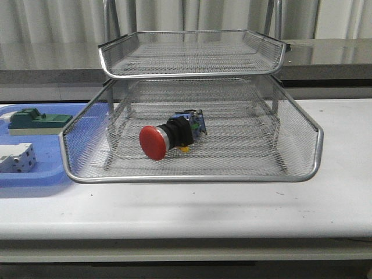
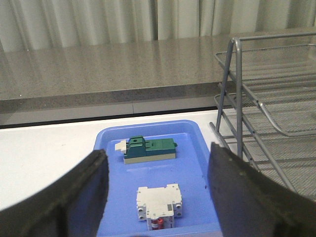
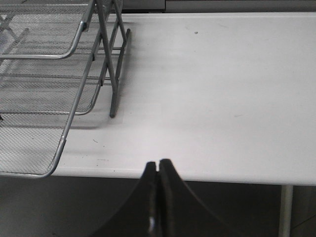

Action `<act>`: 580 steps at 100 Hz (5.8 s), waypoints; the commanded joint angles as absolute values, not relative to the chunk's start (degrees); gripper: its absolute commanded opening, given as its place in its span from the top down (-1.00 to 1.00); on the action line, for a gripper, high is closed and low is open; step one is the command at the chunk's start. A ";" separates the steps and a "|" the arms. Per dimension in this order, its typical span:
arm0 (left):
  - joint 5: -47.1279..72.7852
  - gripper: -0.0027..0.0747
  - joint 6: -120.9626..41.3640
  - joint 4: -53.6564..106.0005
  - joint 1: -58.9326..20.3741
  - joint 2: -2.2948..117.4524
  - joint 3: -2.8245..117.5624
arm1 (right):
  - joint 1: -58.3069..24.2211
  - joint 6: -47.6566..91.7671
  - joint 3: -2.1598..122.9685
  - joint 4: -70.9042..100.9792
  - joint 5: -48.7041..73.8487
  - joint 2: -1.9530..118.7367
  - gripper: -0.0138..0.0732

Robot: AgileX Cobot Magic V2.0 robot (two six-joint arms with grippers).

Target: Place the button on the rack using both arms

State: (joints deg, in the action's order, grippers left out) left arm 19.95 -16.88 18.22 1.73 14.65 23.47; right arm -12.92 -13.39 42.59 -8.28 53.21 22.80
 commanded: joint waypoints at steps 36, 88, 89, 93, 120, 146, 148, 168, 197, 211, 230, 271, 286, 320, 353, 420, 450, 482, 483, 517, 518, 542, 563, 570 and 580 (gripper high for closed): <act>10.62 -0.15 -16.39 22.04 1.97 8.74 20.75 | -12.78 -13.47 44.01 -9.54 49.05 23.36 0.84; 10.62 0.98 -16.39 22.04 1.97 8.74 20.75 | -12.78 -13.47 44.01 -9.54 49.05 23.36 0.84; 10.62 0.98 -16.39 22.04 1.97 8.74 20.75 | -12.78 -13.47 44.01 -9.54 49.05 23.36 0.84; 10.62 0.98 -16.39 22.04 1.97 8.74 20.75 | -12.78 -13.47 44.01 -9.54 49.05 23.36 0.84; 10.73 0.98 -16.39 22.04 1.97 8.74 20.75 | -12.78 -13.47 44.01 -9.54 49.05 23.36 0.84; 10.73 0.98 -16.39 22.04 1.97 8.74 20.75 | -12.78 -13.47 44.01 -6.10 43.71 23.56 0.84; 10.73 0.98 -16.39 22.04 1.97 8.74 20.75 | -12.78 -13.47 44.01 -5.55 43.20 23.65 0.84; 10.73 0.98 -16.39 22.04 1.97 8.74 20.75 | -12.78 -13.47 44.01 4.13 42.33 29.73 0.84; 10.73 0.98 -16.39 22.04 1.97 8.74 20.75 | -13.25 -10.74 44.01 13.70 44.58 47.29 0.84; 10.73 0.98 -16.39 22.04 1.97 8.74 20.75 | -16.03 -7.92 44.01 16.10 44.63 55.54 0.84; 10.73 0.98 -16.39 22.04 1.97 8.74 20.75 | -24.42 -7.66 44.01 16.16 42.04 64.48 0.84; 10.73 0.98 -16.39 22.04 1.97 8.74 20.75 | -39.16 -7.66 44.01 16.27 32.63 75.48 0.83; 10.73 0.98 -16.39 22.04 1.97 8.74 20.75 | -42.43 -7.66 44.01 16.37 25.60 77.83 0.83; 10.73 0.98 -16.39 22.04 1.97 8.74 20.75 | -46.79 -7.66 44.11 16.37 15.39 84.56 0.81; 10.73 0.98 -16.39 22.04 1.97 8.74 20.75 | -46.67 -7.66 44.19 15.60 8.31 85.71 0.81; 10.73 0.98 -16.39 22.04 1.97 8.74 20.75 | -34.66 -6.87 46.65 12.96 0.84 88.33 0.81; 10.73 0.98 -16.39 22.04 1.97 8.74 20.75 | -32.25 -6.87 55.87 10.00 2.84 93.57 0.81; 10.73 0.98 -16.39 22.04 1.97 8.74 20.75 | -31.97 -6.87 59.06 9.73 8.77 93.63 0.81; 10.73 0.98 -16.39 22.04 1.97 8.74 20.75 | -31.97 -6.87 59.06 9.73 8.93 93.55 0.81; 10.73 0.98 -16.39 22.04 1.97 8.74 20.75 | -32.68 -6.87 56.85 4.95 13.27 83.76 0.81; 10.73 0.98 -16.39 22.04 1.97 8.74 20.75 | -32.68 -6.87 56.77 4.69 13.37 83.49 0.81; 10.73 0.98 -16.39 22.04 1.97 8.74 20.75 | -30.11 -6.87 52.82 0.90 16.20 73.16 0.81; 10.73 0.98 -16.39 22.04 1.97 8.74 20.75 | -23.21 -6.87 48.01 0.00 18.51 63.13 0.81; 10.73 0.98 -16.39 22.04 1.97 8.74 20.75 | -21.13 -6.87 46.12 -0.39 19.62 59.43 0.81; 10.73 0.98 -16.39 22.04 1.97 8.74 20.75 | -18.62 -6.87 42.73 -1.39 20.49 53.83 0.81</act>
State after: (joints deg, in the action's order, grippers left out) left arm 15.41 -16.77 21.15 1.73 8.17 19.13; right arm -20.74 -7.37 43.64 0.00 22.81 59.41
